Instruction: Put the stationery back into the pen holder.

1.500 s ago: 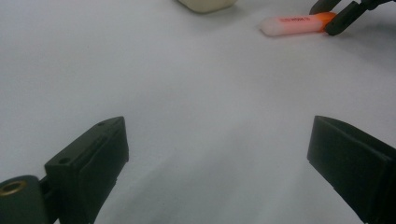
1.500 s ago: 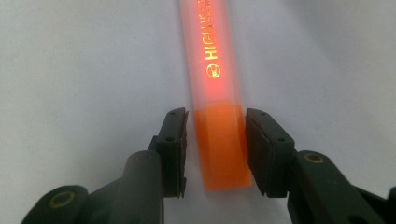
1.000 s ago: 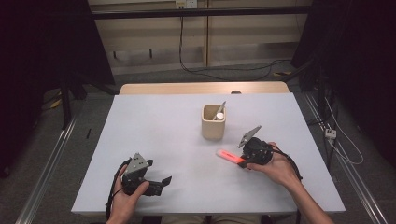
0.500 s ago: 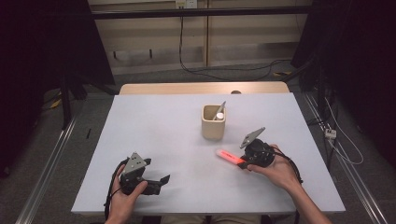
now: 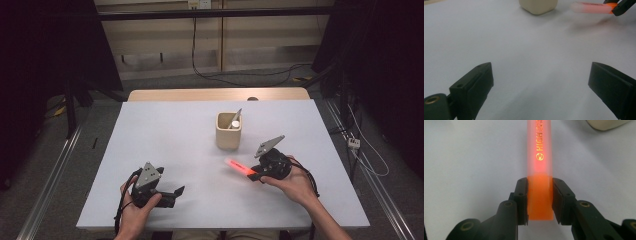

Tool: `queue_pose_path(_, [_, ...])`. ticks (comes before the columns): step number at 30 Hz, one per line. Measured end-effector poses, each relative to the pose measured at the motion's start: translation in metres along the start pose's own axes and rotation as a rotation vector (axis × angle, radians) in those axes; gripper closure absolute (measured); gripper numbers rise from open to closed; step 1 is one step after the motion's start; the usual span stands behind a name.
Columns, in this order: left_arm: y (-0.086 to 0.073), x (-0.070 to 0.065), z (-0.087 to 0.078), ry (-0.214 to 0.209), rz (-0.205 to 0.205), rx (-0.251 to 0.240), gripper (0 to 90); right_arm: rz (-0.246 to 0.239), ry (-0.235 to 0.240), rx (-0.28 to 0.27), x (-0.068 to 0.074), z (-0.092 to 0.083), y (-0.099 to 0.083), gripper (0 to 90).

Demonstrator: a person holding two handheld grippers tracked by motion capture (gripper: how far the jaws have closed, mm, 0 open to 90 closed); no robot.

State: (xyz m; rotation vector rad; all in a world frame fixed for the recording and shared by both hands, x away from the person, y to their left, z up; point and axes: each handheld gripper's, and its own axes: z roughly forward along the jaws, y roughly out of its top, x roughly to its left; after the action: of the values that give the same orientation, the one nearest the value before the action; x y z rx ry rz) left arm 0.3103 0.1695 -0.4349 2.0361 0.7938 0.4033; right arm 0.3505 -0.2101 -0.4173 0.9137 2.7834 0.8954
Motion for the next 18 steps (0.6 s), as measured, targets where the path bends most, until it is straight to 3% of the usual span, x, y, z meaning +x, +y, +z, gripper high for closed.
queue_pose_path(6, [0.012, -0.011, 0.008, 0.019, 0.113, 0.000, 6.2, -0.006, 0.044, -0.011, 0.006, 0.001, 0.006, 68.2])
queue_pose_path(9, [0.020, -0.019, 0.015, -0.006, 0.145, 0.015, 6.8, -0.025, 0.056, -0.007, 0.011, 0.004, 0.011, 68.1])
queue_pose_path(13, [0.028, -0.030, 0.025, -0.039, 0.239, 0.036, 8.9, -0.037, 0.079, -0.005, 0.017, 0.008, 0.019, 68.2])
queue_pose_path(18, [0.036, -0.040, 0.039, -0.007, 0.346, 0.053, 7.2, -0.057, 0.093, 0.002, 0.021, 0.011, 0.028, 68.2])
